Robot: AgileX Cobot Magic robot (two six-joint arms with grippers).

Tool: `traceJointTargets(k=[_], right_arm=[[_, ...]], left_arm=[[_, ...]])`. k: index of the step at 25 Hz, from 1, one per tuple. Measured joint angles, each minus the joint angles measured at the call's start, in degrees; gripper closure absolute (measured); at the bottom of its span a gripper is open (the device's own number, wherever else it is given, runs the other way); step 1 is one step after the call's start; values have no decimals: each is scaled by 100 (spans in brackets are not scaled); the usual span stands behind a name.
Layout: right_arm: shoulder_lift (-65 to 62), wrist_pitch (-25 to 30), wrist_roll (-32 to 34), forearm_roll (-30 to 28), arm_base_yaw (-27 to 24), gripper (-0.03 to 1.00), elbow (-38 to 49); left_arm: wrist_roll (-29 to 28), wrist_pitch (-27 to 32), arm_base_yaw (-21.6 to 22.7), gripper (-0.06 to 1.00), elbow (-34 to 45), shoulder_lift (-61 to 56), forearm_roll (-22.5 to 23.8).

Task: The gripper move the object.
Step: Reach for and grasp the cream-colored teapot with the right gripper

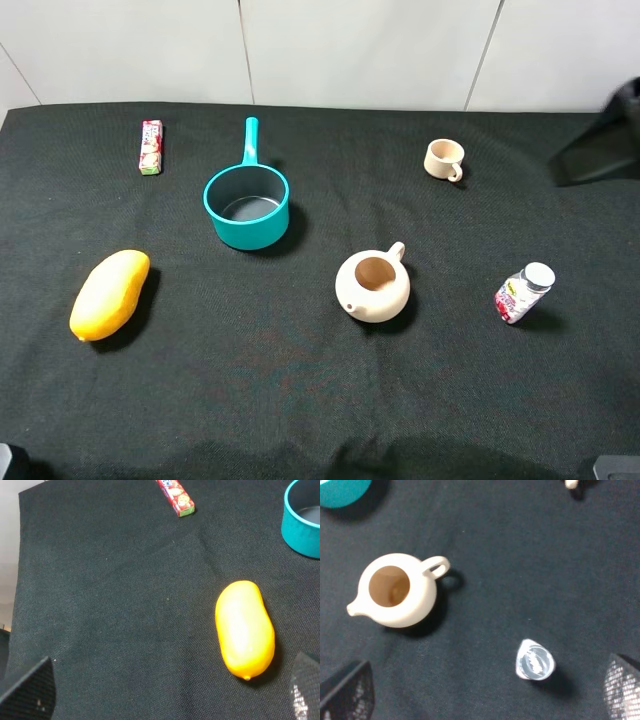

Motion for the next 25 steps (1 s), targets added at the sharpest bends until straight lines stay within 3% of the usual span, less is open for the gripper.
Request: traceJointTargets(k=[12,25], right_arm=[[936,-498,1141,-413,1274,27,-69],[2031,-973,1654,-469,2153,27,-69]], left_arm=[[0,0,0,-5,0,0,0],[0,0,0,-5,0,0,0]])
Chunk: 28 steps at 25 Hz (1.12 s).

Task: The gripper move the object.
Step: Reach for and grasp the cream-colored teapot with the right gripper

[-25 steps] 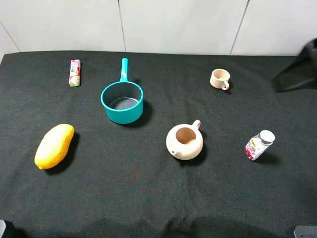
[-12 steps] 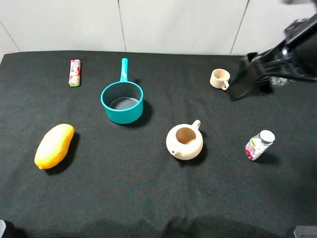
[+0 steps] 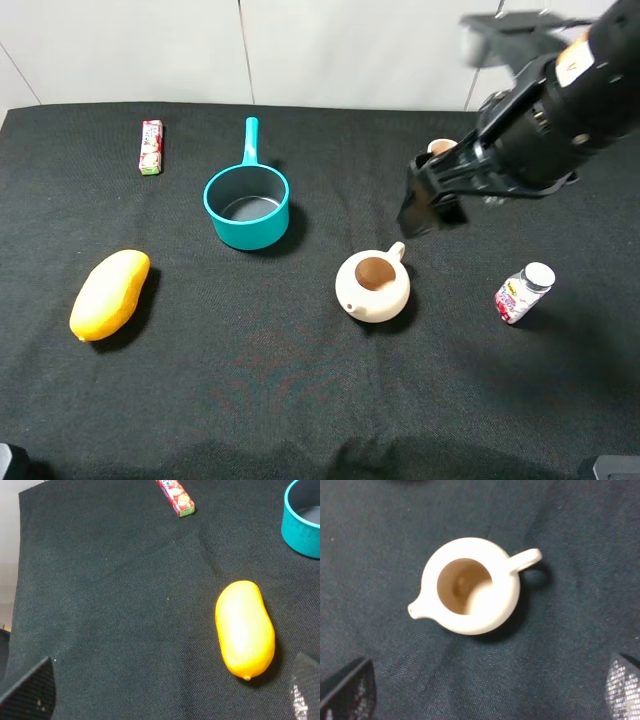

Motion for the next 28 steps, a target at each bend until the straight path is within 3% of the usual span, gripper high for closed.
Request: traceJointTargets(k=[28], right_arm=[[1782,-1042,-95,-197,30,27,-1]], left_arm=[[0,0,0,-5,0,0,0]])
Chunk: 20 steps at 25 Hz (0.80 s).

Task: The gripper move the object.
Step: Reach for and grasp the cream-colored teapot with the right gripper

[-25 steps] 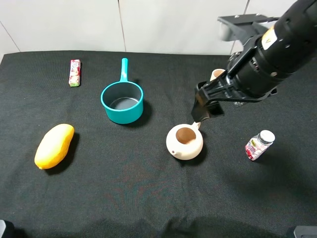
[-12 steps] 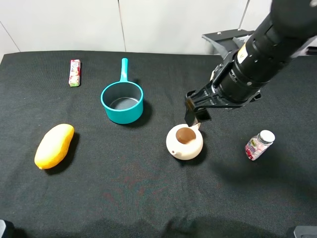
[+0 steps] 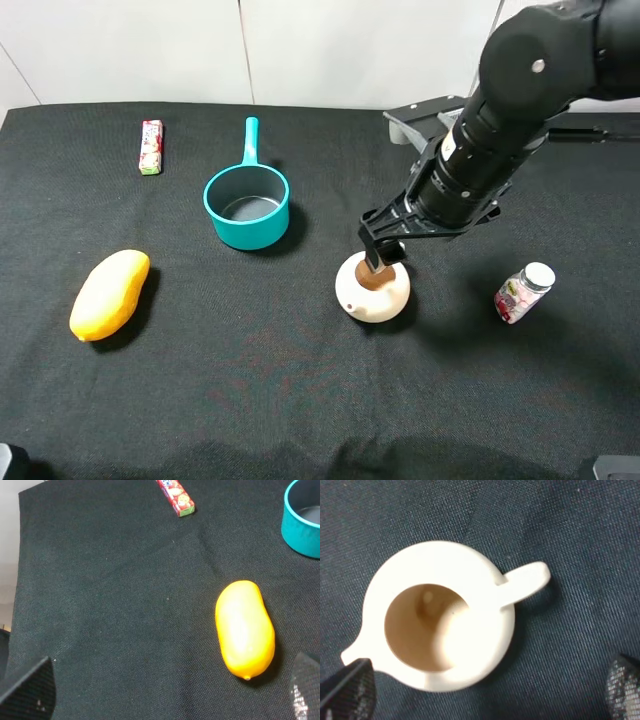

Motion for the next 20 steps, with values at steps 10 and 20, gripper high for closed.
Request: traceJointTargets(k=[10,20], right_arm=[[471,-247,-118,-28,0,27,-5],[962,-503,-118,-163,0,27,-5]], left_arm=[[0,0,0,-5,0,0,0],[0,0,0,-5,0,0,0]])
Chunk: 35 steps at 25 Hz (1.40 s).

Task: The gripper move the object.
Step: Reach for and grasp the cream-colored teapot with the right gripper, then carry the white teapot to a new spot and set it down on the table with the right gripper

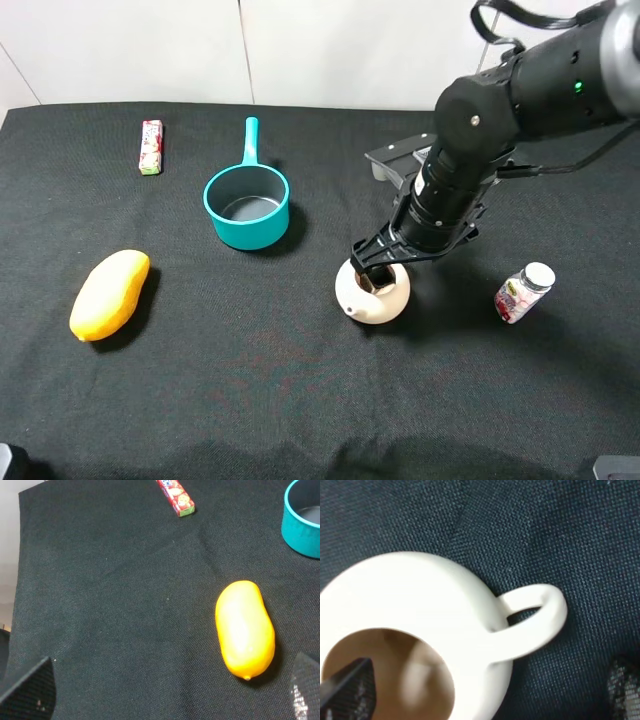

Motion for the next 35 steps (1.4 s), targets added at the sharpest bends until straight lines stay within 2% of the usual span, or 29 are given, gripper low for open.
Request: traceJointTargets(k=[11,19,35], right_arm=[[359,-363,0,-170,0,27,0],[427,-407,0,-186,0,29,0],[464,-440,-16,-209,0,82,0]], left_arm=[[0,0,0,-5,0,0,0],[0,0,0,-5,0,0,0],[0,0,0,-5,0,0,0]])
